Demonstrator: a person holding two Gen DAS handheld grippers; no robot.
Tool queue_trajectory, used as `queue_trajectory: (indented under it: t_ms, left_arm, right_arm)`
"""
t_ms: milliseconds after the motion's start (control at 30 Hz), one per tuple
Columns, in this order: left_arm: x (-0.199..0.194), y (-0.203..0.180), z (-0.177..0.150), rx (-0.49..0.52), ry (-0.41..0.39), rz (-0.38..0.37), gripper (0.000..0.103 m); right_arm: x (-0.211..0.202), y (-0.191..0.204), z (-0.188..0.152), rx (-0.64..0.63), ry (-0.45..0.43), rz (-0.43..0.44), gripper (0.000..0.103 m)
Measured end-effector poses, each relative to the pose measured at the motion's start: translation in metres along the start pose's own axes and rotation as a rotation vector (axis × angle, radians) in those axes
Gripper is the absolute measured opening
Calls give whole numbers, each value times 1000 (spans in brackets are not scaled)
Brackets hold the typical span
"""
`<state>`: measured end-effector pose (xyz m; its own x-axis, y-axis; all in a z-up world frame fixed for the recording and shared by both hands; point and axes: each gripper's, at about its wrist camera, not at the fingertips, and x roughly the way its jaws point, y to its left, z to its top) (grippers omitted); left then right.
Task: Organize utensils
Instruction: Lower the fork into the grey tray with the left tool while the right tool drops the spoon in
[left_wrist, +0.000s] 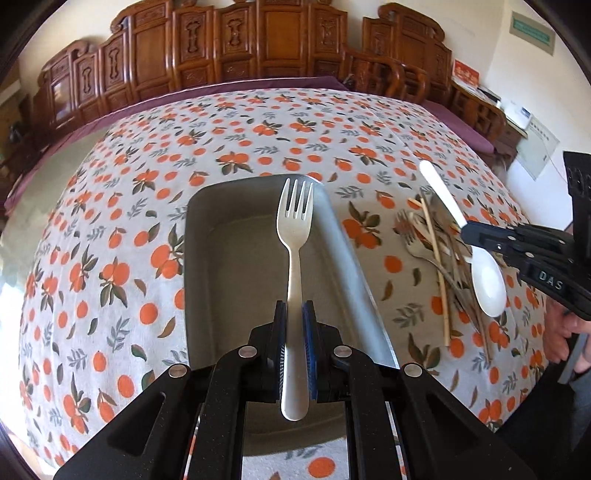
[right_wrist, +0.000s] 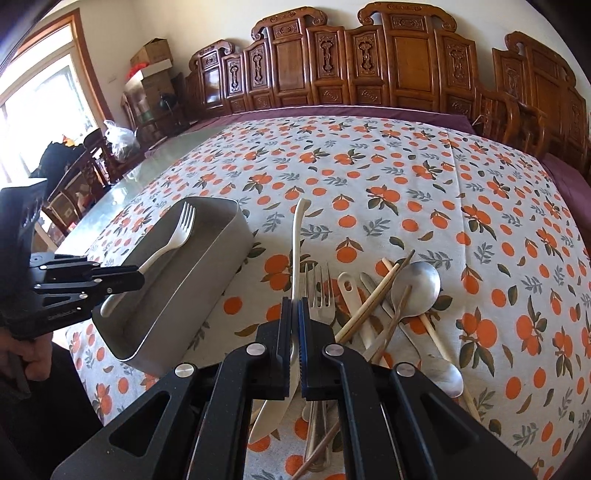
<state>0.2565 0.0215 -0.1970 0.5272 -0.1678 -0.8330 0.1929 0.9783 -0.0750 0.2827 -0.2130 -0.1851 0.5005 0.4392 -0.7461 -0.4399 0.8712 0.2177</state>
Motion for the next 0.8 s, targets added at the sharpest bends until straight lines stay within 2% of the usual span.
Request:
queue_trajectory:
  t_ms: [200,333,500,800]
  left_arm:
    - [4,15,-1,-31,-1,9,10]
    - [-6,25,0,-52,-38,5,15]
    - [-18,39,2,-78,-71,3,16]
    - [-30,65,1,-124,-104,23,16]
  right_arm:
    - [3,12,5,-3,4,-22,5]
    - [2,26,14,-5,-7,-18,5]
    - [8,56,27,18,-27,49,5]
    - [48,115,43,-9,15,119,5]
